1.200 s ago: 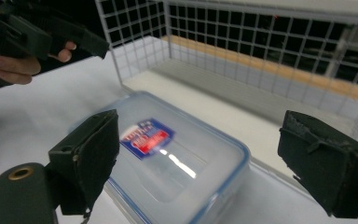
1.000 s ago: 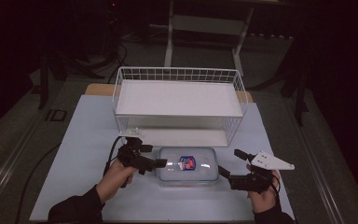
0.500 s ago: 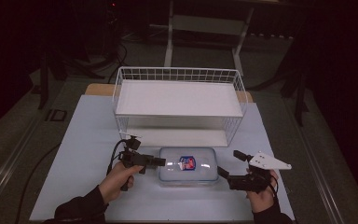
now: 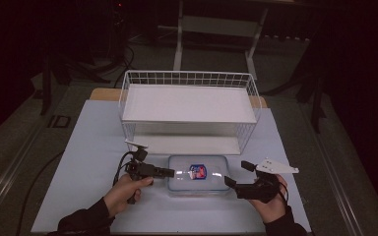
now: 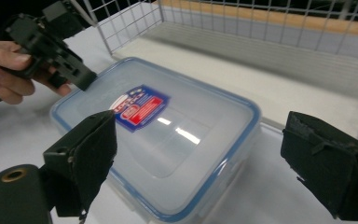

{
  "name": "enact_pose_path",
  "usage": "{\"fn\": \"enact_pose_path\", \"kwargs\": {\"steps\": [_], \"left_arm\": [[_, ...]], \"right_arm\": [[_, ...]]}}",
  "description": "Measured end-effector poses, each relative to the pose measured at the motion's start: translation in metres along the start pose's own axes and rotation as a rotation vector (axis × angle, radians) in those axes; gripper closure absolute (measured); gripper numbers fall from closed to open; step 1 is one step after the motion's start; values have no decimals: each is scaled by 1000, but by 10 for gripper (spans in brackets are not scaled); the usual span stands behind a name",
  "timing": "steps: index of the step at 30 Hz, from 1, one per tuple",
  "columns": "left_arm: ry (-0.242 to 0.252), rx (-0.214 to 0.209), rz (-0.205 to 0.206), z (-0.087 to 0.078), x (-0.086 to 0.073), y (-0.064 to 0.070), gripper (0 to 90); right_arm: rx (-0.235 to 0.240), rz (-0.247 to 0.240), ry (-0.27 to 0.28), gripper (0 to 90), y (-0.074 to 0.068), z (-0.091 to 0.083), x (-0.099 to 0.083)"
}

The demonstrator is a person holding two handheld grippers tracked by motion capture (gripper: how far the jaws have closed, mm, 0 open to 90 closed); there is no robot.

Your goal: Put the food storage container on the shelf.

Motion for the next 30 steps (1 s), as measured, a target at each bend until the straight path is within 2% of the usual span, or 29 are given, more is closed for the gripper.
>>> {"fn": "enact_pose_path", "kwargs": {"steps": [8,9,12,14,20,26,27,30], "left_arm": [[-11,-20,1,-2,-1,-1,459],[-11,-20,11,-2,-1,-1,462],[-15,-33,19,-3,-2,2,487],[-17,-21,34,-4,-3,4,496],[-3,-31,37,-5,-6,7,526],[1,-3,112,-6,-12,15,548],[0,-1,115,-6,-13,16,552],[-2,11,144,-7,-15,19,557]], "right_arm": [[12,15,-28,128,3,5,-5],[14,17,-31,131,3,6,-5],[26,37,-43,138,4,8,-7],[32,52,-48,142,5,9,-8],[51,86,-75,167,8,11,-11],[115,130,-124,231,15,15,-18],[127,137,-142,275,17,16,-20],[142,150,-150,296,17,17,-22]]}}
Point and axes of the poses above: each handheld gripper's, and its own axes: z roughly forward along the jaws, x roughly out of its top, y roughly to its right, the point moved 7 cm from there along z, roughly forward along the jaws, and after that the axes turned 14 degrees about -y, right-handed, at the moved point
